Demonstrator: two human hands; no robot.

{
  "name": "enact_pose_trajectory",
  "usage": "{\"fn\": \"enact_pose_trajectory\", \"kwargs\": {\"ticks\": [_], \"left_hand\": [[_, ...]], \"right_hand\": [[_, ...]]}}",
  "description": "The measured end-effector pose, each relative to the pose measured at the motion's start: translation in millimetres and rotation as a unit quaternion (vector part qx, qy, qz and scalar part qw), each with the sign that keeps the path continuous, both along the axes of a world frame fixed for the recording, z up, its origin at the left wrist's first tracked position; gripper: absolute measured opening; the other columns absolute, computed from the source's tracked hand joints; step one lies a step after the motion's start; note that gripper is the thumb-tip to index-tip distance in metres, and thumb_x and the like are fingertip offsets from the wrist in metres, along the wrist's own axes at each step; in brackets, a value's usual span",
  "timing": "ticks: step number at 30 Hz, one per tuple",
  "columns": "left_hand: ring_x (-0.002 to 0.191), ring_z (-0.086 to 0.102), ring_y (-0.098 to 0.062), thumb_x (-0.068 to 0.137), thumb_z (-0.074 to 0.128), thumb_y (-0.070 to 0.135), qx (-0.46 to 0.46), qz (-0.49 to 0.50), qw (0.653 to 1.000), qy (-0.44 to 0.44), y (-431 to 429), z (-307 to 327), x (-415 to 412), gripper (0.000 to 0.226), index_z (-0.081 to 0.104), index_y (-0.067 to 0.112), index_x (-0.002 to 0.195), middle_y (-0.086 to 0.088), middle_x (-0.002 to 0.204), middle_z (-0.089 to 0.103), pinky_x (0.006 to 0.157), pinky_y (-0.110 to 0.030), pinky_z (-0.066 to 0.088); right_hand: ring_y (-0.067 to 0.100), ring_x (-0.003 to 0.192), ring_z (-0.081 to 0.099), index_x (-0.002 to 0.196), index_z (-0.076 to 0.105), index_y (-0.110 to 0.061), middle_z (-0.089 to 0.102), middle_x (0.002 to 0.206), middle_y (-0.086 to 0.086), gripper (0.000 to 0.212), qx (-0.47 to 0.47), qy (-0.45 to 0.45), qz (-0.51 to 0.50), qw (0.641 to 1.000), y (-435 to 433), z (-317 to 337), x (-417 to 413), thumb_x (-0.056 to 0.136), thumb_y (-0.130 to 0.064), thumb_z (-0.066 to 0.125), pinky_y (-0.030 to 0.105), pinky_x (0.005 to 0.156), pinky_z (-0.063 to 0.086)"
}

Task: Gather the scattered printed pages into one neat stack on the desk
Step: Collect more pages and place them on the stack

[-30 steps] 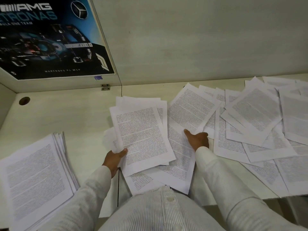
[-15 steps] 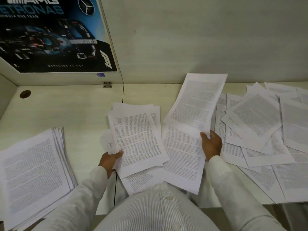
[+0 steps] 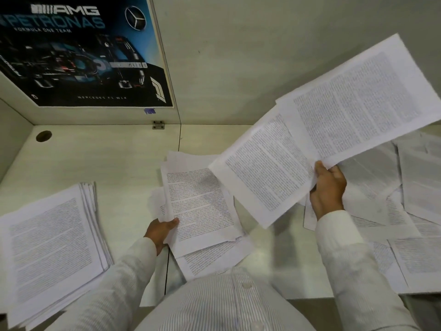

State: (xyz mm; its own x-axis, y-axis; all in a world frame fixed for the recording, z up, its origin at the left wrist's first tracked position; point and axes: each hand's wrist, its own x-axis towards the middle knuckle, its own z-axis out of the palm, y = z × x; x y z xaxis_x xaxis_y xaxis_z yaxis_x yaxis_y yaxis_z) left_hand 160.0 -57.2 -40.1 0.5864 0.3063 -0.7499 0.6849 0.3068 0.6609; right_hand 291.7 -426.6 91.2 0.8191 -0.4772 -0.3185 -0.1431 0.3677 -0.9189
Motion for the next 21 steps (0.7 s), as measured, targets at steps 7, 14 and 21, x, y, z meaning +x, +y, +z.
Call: {"fn": "enact_pose_trajectory", "kwargs": {"ticks": [7, 14, 21], "left_hand": [[0.108, 0.063, -0.037, 0.090, 0.068, 0.007, -0.010, -0.014, 1.000, 0.014, -3.0, 6.8, -8.4, 0.044, 0.056, 0.000, 0.132, -0.019, 0.124, 0.065, 0.096, -0.050, 0.051], [0.083, 0.064, -0.028, 0.092, 0.064, 0.004, -0.001, -0.025, 1.000, 0.017, -6.2, 16.5, -13.3, 0.027, 0.062, 0.002, 0.118, -0.014, 0.107, 0.069, 0.070, -0.033, 0.051], [0.105, 0.066, -0.031, 0.096, 0.059, 0.038, -0.109, 0.026, 0.993, 0.021, -0.9, 15.3, -14.4, 0.037, 0.064, 0.011, 0.121, -0.011, 0.116, 0.071, 0.081, -0.041, 0.056]], "right_hand": [[0.019, 0.087, 0.070, 0.109, 0.068, -0.012, 0.073, 0.103, 0.004, 0.027, -0.064, 0.087, 0.186, 0.977, 46.5, -23.2, -18.9, 0.090, 0.006, 0.060, 0.027, 0.073, 0.058], [0.026, 0.093, 0.067, 0.104, 0.065, -0.014, 0.069, 0.112, 0.009, 0.035, -0.152, 0.213, 0.337, 0.904, 86.1, -87.9, -59.0, 0.084, 0.012, 0.055, 0.035, 0.080, 0.057], [0.025, 0.104, 0.060, 0.118, 0.059, -0.006, 0.063, 0.123, 0.010, 0.040, -0.218, 0.224, 0.461, 0.830, 87.2, -105.2, -52.3, 0.083, 0.012, 0.062, 0.032, 0.086, 0.052]]}}
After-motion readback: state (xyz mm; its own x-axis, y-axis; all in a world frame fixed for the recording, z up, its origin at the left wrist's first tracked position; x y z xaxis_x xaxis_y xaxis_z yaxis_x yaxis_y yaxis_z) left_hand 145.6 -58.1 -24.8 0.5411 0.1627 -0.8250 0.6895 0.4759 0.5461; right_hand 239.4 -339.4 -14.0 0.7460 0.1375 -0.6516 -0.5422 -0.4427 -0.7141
